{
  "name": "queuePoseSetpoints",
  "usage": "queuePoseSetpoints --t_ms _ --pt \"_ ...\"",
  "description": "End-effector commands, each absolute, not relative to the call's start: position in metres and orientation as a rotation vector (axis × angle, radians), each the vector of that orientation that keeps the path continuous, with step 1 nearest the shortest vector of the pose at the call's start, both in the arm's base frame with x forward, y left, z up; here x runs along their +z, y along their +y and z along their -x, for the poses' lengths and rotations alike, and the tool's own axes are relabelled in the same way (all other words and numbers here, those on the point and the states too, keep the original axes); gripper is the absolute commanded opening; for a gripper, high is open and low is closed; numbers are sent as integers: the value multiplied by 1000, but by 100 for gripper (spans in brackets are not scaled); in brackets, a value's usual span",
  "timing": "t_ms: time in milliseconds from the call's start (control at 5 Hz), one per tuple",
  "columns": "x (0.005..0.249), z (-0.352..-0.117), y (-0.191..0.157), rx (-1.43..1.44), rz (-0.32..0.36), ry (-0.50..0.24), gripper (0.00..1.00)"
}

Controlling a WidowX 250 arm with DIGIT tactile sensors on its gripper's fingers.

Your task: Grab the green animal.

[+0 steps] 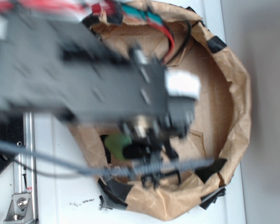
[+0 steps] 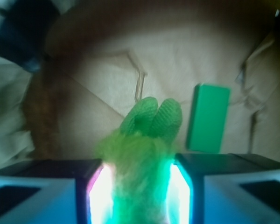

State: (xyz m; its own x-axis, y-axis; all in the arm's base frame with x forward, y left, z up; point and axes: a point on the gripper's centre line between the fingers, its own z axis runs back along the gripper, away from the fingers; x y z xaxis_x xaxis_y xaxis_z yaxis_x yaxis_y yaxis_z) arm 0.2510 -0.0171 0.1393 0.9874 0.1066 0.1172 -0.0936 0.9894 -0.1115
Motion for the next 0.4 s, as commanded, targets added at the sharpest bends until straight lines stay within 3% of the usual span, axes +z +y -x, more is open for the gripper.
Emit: queuePoseSetpoints --t_ms 0,200 --pt "186 -253 13 32 35 -236 0" --pt "180 -252 16 43 9 -215 0"
